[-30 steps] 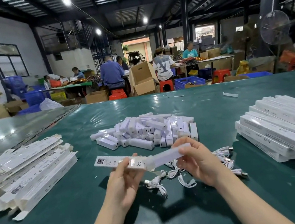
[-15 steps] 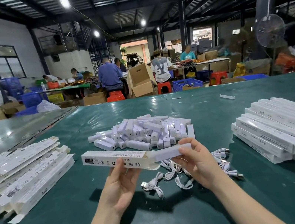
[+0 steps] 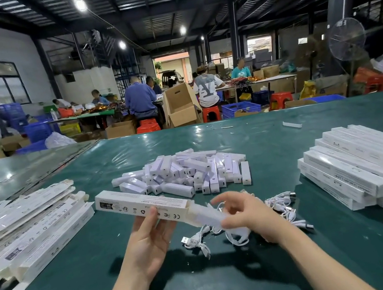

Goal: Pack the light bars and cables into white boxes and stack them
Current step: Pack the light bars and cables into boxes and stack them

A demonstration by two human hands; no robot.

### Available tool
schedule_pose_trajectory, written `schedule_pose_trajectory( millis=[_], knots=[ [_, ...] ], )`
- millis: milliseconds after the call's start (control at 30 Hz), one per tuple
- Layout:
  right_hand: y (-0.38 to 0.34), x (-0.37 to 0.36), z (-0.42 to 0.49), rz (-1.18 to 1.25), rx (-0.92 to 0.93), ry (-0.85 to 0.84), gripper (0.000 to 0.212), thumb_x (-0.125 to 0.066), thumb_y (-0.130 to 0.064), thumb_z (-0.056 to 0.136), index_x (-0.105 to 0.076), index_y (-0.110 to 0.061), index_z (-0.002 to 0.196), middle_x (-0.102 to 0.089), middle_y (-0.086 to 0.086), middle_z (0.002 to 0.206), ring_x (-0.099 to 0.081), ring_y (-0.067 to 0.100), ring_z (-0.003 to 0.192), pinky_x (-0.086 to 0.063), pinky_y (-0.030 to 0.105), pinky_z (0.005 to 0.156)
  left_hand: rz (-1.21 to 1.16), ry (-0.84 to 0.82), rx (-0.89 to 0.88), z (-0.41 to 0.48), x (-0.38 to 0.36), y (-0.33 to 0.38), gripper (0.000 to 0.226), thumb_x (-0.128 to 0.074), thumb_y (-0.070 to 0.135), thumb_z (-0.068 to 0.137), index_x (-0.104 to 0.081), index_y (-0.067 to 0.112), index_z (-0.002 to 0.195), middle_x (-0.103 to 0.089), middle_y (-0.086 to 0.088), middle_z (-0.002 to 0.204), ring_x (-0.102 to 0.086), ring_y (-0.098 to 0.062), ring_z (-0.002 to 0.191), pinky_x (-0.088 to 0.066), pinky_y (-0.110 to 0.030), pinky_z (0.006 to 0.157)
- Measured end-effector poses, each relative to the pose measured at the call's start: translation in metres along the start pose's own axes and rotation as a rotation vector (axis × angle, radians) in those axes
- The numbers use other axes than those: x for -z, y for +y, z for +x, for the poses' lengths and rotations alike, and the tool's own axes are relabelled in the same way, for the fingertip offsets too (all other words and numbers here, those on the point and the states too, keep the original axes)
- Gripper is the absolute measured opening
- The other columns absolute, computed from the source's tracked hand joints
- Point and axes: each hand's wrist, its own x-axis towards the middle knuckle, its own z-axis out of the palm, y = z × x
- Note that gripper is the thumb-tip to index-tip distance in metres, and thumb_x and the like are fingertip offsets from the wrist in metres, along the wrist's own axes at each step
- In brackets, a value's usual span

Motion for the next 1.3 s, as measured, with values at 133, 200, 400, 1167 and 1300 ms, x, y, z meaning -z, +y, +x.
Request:
schedule_pose_trajectory(
  millis=[133,200,400,1167,1300],
  knots=[
    [-0.005,-0.002,0.002,-0.287,-0.009,-0.146,0.026,-0.061,-0.021,0.052,-0.057,-0.005,0.071,-0.037,-0.005,0.058,-0.032,0.01,0.053,-0.023,0.023,0.051,0.011,-0.03,0.007,0.0,-0.001,-0.002,0.028,-0.054,0.013,0.073,-0.059,0.019,0.1,-0.074,-0.002,0.085,-0.071,-0.015,0.078,-0.058,-0.028,0.061],
    [-0.007,-0.001,0.001,0.028,-0.041,-0.025,0.02,-0.061,-0.012,0.052,-0.053,-0.006,0.07,-0.046,-0.007,0.054,-0.04,0.007,0.047,-0.031,0.019,0.046,0.008,-0.033,0.006,-0.001,-0.001,-0.002,0.029,-0.054,0.013,0.073,-0.058,0.019,0.101,-0.074,-0.002,0.085,-0.071,-0.016,0.078,-0.058,-0.028,0.061],
    [-0.01,0.011,0.001,0.898,0.067,0.076,0.034,-0.065,-0.001,0.062,-0.059,0.001,0.096,-0.07,0.012,0.076,-0.068,0.019,0.063,-0.055,0.027,0.052,0.013,-0.027,0.022,-0.003,-0.004,-0.005,0.033,-0.054,0.011,0.072,-0.057,0.017,0.105,-0.074,-0.003,0.088,-0.072,-0.019,0.08,-0.058,-0.03,0.061],
    [-0.01,-0.011,0.002,0.5,0.107,0.351,0.031,-0.063,0.012,0.077,-0.06,-0.015,0.093,-0.062,0.01,0.078,-0.066,0.019,0.059,-0.057,0.028,0.057,0.026,0.151,-0.015,-0.005,-0.018,-0.007,0.017,-0.049,0.005,0.09,-0.062,0.004,0.078,-0.07,-0.007,0.064,-0.069,-0.014,0.06,-0.058,-0.025,0.055],
    [-0.01,-0.011,0.001,0.514,0.107,0.405,0.028,-0.06,0.009,0.081,-0.053,-0.013,0.096,-0.062,0.016,0.075,-0.064,0.02,0.05,-0.056,0.027,0.051,0.173,0.087,0.003,-0.009,-0.02,-0.006,0.029,-0.049,-0.004,0.086,-0.072,0.005,0.07,-0.073,-0.008,0.075,-0.07,-0.016,0.065,-0.058,-0.026,0.057]
  ],
)
